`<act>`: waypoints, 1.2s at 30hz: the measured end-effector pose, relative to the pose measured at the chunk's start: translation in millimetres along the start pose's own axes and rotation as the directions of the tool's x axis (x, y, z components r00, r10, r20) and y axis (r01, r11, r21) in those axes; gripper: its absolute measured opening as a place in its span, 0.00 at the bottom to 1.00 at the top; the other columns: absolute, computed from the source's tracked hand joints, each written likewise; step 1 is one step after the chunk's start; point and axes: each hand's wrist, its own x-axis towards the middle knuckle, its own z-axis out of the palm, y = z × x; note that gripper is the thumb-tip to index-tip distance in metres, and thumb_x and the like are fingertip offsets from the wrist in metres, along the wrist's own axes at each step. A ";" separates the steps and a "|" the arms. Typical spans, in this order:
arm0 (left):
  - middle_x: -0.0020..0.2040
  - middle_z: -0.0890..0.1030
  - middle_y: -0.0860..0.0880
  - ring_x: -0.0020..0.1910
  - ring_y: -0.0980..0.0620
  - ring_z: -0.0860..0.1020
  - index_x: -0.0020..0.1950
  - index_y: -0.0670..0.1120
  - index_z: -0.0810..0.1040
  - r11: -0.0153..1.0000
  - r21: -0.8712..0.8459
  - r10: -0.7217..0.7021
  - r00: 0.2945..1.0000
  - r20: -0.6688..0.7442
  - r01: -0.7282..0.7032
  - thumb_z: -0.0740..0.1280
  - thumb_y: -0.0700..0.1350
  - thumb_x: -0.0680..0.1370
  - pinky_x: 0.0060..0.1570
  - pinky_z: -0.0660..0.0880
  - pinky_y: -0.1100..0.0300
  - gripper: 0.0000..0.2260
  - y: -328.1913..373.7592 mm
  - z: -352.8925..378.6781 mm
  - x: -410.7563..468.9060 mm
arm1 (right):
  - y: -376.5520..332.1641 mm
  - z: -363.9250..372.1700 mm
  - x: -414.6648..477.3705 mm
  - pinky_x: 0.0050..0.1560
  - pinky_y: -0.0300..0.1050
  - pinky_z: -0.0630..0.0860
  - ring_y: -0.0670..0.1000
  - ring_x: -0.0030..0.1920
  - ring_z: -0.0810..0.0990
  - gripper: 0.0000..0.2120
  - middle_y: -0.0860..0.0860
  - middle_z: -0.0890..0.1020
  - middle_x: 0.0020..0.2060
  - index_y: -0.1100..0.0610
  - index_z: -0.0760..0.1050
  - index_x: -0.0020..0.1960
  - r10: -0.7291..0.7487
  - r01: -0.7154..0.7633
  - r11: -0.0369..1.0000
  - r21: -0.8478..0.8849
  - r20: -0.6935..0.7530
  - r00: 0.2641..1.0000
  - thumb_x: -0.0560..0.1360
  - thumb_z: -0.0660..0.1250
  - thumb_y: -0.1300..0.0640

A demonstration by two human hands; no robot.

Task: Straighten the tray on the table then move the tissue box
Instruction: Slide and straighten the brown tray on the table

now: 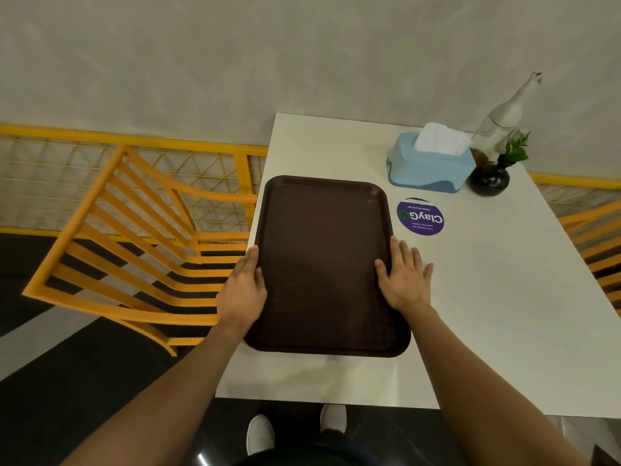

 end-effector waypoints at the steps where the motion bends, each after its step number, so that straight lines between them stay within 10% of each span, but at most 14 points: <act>1: 0.75 0.72 0.47 0.65 0.44 0.78 0.81 0.51 0.61 1.000 -0.005 0.008 1.000 -0.004 -0.008 0.58 0.47 0.85 0.53 0.79 0.50 0.24 -0.3 0.4 0.0 | 0.1 0.1 -0.1 0.76 0.67 0.45 0.59 0.80 0.49 0.32 0.53 0.54 0.82 0.46 0.44 0.82 0.000 0.000 1.000 0.012 -0.001 1.000 0.82 0.46 0.36; 29: 0.76 0.71 0.47 0.69 0.44 0.75 0.81 0.50 0.60 0.996 -0.077 0.039 0.999 0.027 -0.036 0.60 0.48 0.84 0.58 0.78 0.49 0.25 -1.9 -1.1 0.3 | 5.6 0.4 -0.3 0.76 0.64 0.52 0.58 0.78 0.58 0.30 0.52 0.62 0.79 0.47 0.52 0.81 0.009 -0.002 0.993 0.121 -0.059 0.998 0.83 0.51 0.38; 36: 0.77 0.67 0.47 0.75 0.45 0.65 0.80 0.52 0.58 0.979 -0.174 0.124 0.986 0.116 -0.102 0.54 0.65 0.82 0.71 0.68 0.41 0.30 1.5 -26.2 16.2 | 17.1 -27.9 0.2 0.73 0.58 0.62 0.58 0.76 0.64 0.32 0.53 0.66 0.77 0.50 0.59 0.80 0.083 -0.019 0.877 0.480 -0.112 0.990 0.81 0.55 0.35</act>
